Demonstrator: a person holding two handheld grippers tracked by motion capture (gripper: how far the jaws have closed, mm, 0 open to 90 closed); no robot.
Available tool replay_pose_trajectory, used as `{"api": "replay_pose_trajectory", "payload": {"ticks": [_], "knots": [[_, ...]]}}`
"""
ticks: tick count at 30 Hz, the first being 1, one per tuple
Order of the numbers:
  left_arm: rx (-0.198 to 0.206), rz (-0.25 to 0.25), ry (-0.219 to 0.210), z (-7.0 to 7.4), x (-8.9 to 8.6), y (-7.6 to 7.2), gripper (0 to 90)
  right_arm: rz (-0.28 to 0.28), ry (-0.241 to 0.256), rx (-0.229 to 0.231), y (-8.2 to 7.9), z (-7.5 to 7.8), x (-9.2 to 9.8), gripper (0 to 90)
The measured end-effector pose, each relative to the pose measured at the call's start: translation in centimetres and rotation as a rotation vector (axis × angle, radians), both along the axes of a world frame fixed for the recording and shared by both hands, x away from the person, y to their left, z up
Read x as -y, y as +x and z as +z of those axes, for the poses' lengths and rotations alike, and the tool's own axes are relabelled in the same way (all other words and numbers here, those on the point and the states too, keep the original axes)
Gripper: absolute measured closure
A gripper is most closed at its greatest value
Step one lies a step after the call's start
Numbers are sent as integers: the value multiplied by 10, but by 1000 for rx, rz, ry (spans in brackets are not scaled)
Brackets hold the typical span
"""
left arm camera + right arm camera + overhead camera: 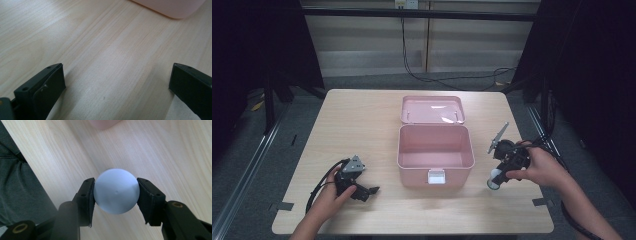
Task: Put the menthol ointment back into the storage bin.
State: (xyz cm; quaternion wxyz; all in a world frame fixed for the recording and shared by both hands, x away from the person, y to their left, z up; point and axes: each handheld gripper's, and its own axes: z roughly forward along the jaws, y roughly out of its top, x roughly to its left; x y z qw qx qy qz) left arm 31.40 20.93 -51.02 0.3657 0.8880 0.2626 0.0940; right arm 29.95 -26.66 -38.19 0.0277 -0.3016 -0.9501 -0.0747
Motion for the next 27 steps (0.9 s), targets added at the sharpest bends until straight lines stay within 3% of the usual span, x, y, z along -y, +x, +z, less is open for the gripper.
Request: {"api": "replay_pose_trajectory", "payload": {"ticks": [7,27], "knots": [[5,1,0,0,0,0,0,-9,-31,-10,3,26,-3,507],[4,0,3,0,0,0,0,-73,-46,9,19,90,-31,507]]}}
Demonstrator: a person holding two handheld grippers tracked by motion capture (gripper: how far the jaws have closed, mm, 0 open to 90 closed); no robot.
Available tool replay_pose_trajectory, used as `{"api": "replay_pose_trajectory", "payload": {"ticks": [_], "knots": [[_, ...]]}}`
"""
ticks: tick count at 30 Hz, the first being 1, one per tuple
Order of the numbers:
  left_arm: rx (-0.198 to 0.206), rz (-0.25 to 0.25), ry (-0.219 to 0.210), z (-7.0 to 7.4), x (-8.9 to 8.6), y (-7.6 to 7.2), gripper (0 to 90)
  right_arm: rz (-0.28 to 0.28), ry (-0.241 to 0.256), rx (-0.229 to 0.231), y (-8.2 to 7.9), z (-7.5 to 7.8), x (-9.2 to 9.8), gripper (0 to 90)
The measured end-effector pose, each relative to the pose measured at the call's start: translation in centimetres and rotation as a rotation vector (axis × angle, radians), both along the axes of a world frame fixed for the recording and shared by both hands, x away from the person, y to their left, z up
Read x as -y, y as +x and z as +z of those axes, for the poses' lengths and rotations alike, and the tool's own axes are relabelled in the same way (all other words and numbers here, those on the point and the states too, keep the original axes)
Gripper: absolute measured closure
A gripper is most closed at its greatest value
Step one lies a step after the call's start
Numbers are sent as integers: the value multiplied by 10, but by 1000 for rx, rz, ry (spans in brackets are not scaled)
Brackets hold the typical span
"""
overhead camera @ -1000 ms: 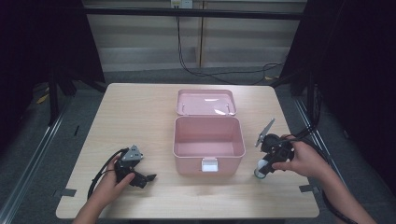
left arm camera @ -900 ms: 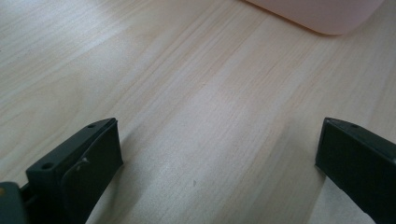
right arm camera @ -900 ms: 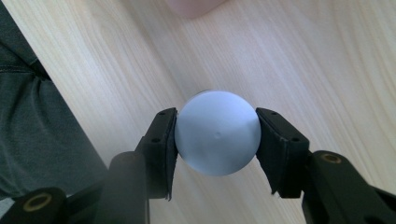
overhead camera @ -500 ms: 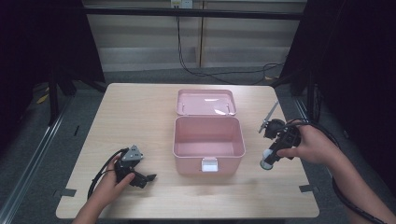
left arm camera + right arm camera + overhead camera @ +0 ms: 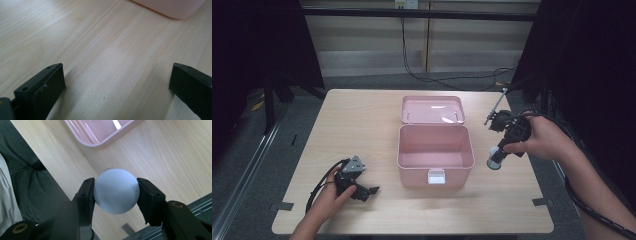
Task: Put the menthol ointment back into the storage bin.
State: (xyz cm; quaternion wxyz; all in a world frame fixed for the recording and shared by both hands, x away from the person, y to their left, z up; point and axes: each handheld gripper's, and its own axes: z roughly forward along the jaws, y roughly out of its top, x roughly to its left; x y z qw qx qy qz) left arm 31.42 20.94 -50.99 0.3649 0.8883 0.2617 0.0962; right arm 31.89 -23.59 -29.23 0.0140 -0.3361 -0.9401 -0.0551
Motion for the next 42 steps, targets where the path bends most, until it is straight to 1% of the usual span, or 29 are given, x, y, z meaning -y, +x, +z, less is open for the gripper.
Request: {"api": "replay_pose_trajectory", "payload": {"ticks": [2,3,5,7,11,18,20,21,22,23,24,25,26,27,28,31,32,36,41,42], "knots": [[-4,0,-3,0,0,0,0,4,-3,-1,1,3,-1,507],[0,0,-1,0,0,0,0,8,-12,14,3,8,-6,507],[-2,0,-1,0,0,0,0,7,-15,13,4,10,-7,507],[-1,0,-1,0,0,0,0,9,-26,14,7,15,-13,507],[-4,0,-3,0,0,0,0,6,-37,20,11,20,-19,507],[-4,1,-3,0,0,0,0,-16,-31,23,19,25,-30,506],[0,-1,0,0,0,0,0,-45,-19,21,23,26,-32,507],[0,-1,0,0,0,0,0,-45,-19,21,23,26,-32,507],[-4,0,-3,0,0,0,0,-72,-16,21,27,26,-34,507],[0,0,0,0,0,0,0,-72,-16,21,27,26,-34,507],[-1,0,0,0,0,0,0,-106,-11,20,30,26,-36,507],[-1,0,0,0,0,0,0,-106,-11,20,30,26,-36,507],[-2,0,-1,0,0,0,0,-140,-6,15,33,26,-40,507],[-4,0,-3,0,0,0,0,-154,-10,13,35,26,-42,507],[-4,0,-3,0,0,0,0,-175,-4,5,36,25,-44,507],[-1,-1,-1,0,0,0,0,-190,-13,10,40,24,-48,507],[-2,-1,-2,0,0,0,0,-203,-12,9,43,22,-52,507],[-2,-1,-2,0,0,0,0,-211,-10,9,47,20,-57,507],[-5,1,-2,0,0,0,0,-252,-6,10,56,13,-63,507],[-4,-6,6,0,0,0,0,-261,-4,8,57,11,-63,507]]}}
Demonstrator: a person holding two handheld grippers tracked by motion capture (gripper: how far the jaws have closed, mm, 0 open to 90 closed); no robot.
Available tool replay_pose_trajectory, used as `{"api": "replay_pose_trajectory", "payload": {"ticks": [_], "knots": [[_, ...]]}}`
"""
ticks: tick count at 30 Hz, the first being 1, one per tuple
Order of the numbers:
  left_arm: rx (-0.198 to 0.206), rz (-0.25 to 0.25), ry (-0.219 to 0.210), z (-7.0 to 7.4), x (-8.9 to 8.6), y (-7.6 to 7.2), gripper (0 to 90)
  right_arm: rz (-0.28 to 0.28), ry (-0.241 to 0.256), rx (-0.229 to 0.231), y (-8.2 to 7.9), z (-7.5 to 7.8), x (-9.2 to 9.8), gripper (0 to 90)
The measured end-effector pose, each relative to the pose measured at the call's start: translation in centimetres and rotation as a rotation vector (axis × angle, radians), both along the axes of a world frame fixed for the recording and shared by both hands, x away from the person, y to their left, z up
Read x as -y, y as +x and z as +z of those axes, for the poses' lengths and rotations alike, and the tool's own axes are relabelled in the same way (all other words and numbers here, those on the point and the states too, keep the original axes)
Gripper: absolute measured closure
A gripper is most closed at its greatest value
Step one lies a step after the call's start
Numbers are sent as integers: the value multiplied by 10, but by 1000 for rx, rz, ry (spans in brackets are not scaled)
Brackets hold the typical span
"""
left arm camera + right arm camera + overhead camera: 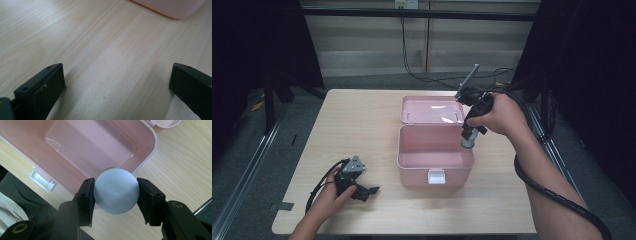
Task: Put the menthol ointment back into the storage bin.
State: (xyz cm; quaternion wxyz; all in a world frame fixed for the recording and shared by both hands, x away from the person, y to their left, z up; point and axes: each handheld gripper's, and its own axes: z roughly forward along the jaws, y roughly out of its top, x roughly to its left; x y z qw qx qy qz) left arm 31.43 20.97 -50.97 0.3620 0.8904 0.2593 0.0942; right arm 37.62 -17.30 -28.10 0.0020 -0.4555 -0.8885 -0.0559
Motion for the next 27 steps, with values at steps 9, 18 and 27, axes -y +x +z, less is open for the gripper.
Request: {"api": "replay_pose_trajectory", "payload": {"ticks": [9,18,27], "knots": [[3,5,-6,0,0,0,0,-82,18,2,8,-10,-2,507],[0,6,-8,0,0,0,0,-116,11,-9,18,-24,-9,507],[3,6,-6,0,0,0,0,-144,-10,-12,26,-38,-15,507]]}}
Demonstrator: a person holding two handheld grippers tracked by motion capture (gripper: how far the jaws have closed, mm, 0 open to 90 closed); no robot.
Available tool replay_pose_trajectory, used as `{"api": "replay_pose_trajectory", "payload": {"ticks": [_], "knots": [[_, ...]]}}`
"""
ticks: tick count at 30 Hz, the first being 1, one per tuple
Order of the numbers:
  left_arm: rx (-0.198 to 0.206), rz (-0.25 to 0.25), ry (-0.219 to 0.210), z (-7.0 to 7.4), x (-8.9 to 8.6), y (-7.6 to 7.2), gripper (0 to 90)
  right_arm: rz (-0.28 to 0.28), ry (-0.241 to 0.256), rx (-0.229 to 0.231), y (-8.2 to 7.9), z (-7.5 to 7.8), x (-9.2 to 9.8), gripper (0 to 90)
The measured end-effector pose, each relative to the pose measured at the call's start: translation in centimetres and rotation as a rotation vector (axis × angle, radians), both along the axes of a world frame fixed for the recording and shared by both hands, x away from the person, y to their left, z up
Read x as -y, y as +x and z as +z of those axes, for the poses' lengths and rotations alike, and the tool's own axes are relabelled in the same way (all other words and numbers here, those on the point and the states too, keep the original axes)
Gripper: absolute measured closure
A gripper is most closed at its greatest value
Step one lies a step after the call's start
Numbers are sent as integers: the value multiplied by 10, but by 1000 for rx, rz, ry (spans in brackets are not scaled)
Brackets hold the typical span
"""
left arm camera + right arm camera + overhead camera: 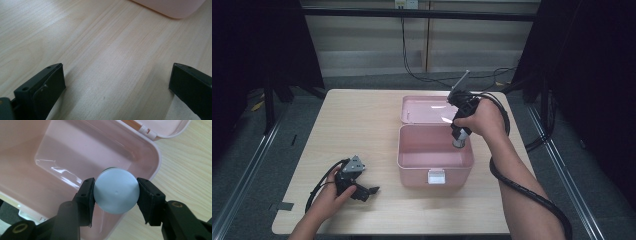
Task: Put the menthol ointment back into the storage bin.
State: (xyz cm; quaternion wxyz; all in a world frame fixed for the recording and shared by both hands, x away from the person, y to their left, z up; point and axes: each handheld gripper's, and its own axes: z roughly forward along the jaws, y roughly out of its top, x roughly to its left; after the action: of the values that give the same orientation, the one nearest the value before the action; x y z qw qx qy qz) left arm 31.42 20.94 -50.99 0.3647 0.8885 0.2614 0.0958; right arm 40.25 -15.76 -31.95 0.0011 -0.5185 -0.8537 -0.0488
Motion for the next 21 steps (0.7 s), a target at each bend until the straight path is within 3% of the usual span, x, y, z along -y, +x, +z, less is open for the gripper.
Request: {"api": "replay_pose_trajectory", "payload": {"ticks": [21], "knots": [[-3,1,1,0,0,0,0,-65,4,37,13,-27,-11,507]]}}
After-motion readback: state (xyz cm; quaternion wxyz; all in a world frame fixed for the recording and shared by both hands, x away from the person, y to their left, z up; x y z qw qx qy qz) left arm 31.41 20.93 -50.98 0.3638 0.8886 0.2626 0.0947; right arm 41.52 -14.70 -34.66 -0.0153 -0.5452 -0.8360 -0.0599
